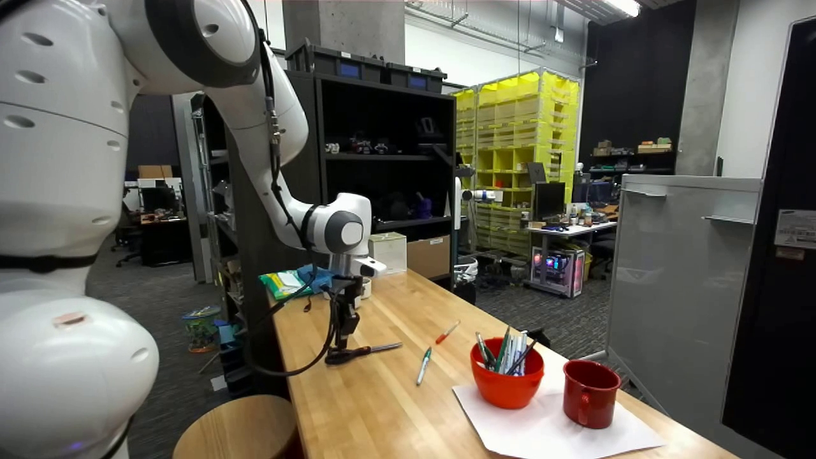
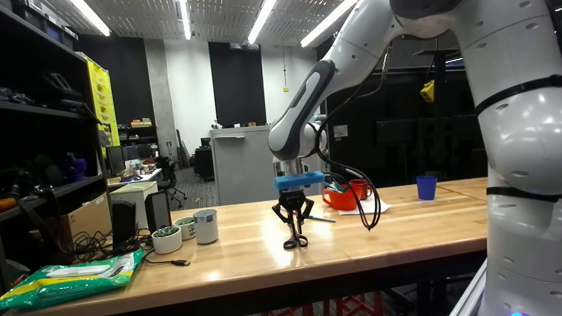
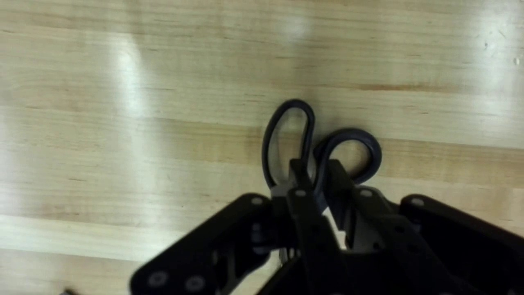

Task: Spin the scissors clockwise and open and close the scissors legs using the thumb and finger placements

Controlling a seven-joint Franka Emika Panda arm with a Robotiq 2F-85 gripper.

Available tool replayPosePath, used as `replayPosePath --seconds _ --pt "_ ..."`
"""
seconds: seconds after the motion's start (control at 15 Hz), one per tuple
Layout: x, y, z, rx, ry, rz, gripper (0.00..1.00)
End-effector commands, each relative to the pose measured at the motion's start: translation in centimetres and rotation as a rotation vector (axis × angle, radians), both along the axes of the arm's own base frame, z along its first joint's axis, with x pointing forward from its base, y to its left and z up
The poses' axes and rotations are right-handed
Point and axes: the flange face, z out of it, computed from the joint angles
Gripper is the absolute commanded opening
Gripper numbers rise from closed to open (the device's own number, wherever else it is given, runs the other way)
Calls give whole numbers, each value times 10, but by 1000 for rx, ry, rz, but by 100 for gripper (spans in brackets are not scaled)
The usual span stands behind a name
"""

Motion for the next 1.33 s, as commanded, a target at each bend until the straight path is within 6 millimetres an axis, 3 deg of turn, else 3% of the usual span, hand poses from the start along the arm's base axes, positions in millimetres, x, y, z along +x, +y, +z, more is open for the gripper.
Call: replayPosePath --seconds 0.0,0.4,0.47,0.67,0.93,1.07,1.27 --pt "-13 5 27 -41 -51 -2 15" --pt "-24 11 68 -122 -141 13 13" --pt "-28 11 73 -127 -150 17 37" --pt "-43 10 90 -91 -148 48 44" --pt "-58 -3 111 1 -117 77 70" --pt "-61 -18 126 52 -65 107 84" --pt "-62 -57 142 37 24 114 99"
